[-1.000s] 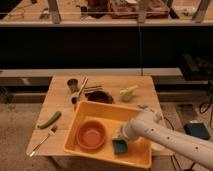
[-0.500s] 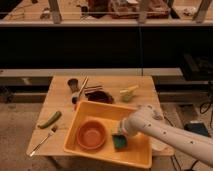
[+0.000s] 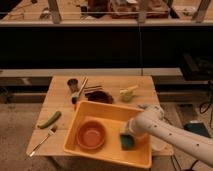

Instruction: Wipe tray with sponge

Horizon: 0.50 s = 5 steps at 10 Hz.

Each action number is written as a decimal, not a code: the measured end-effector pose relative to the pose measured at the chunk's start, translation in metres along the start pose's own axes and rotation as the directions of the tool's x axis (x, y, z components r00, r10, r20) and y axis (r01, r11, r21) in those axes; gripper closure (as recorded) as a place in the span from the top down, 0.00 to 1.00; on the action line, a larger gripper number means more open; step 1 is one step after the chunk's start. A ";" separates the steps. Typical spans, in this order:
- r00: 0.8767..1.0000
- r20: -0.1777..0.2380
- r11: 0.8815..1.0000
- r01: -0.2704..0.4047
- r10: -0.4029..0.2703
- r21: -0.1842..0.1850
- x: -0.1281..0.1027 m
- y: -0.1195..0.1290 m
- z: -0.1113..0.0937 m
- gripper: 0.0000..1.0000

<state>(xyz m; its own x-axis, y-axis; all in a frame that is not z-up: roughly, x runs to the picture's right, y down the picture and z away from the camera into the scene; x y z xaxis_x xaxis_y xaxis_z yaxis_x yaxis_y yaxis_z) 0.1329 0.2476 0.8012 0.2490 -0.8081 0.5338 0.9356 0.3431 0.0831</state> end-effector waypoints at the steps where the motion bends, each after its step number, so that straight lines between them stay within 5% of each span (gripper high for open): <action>1: 1.000 -0.002 1.000 -0.017 0.017 -0.010 -0.001 0.009 -0.001 0.00; 5: 0.999 0.023 0.998 -0.048 0.049 -0.042 -0.034 0.029 -0.004 0.00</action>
<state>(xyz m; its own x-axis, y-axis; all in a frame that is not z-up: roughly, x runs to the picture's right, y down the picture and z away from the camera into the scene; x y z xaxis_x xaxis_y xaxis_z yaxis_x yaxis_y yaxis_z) 0.1529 0.2833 0.7818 0.2885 -0.7792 0.5564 0.9323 0.3610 0.0221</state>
